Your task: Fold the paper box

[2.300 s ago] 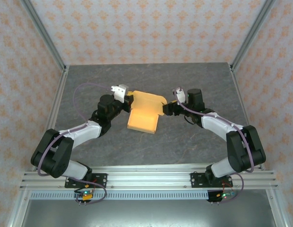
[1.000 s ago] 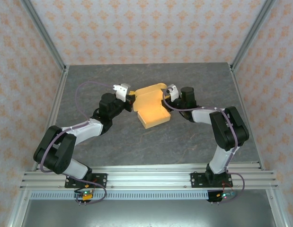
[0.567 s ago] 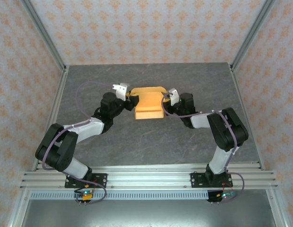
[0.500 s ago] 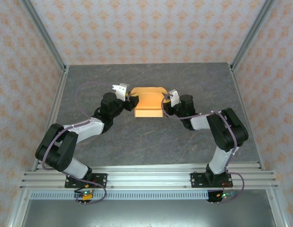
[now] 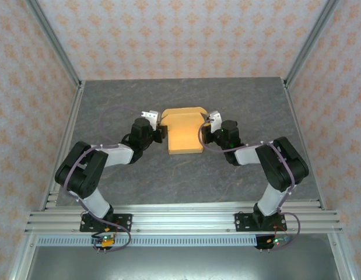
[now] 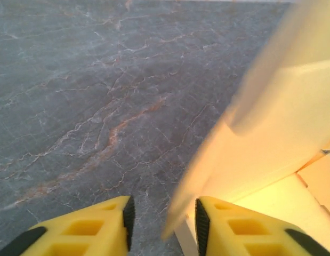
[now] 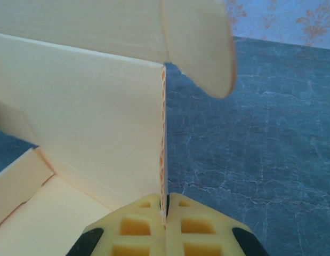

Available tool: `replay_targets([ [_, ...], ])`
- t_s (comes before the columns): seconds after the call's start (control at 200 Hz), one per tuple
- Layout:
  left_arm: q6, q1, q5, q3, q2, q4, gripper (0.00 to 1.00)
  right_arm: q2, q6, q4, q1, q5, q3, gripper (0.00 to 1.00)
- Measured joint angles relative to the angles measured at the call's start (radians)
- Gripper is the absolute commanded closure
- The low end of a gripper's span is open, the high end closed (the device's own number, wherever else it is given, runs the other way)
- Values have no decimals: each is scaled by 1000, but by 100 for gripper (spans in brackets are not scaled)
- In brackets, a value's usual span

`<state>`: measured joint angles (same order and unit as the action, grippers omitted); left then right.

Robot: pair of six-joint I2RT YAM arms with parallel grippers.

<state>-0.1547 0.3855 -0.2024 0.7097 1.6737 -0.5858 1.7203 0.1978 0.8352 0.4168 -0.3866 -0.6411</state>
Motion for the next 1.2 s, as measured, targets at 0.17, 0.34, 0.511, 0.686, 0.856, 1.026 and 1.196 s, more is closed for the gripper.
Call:
replay_targets([
  [0.17, -13, 0, -23, 37, 9, 6, 81, -8, -7, 4, 21, 29, 2, 98],
  [0.34, -29, 1, -35, 58, 9, 5, 71, -8, -15, 33, 68, 85, 23, 98],
  [0.511, -25, -24, -111, 46, 8, -16, 0, -8, -10, 48, 80, 123, 29, 95],
  [0.686, 4, -86, -173, -25, -11, -34, 0, -18, 35, 48, 73, 68, 33, 95],
  [0.856, 26, -94, -188, -41, -10, -48, 40, -22, 63, 48, 58, 11, 32, 95],
  [1.026, 40, -98, -209, -21, 18, -95, 48, -22, 83, 40, 49, -33, 33, 95],
  [1.196, 40, -99, -207, -21, 27, -131, 49, -26, 104, 23, 48, -66, 32, 96],
])
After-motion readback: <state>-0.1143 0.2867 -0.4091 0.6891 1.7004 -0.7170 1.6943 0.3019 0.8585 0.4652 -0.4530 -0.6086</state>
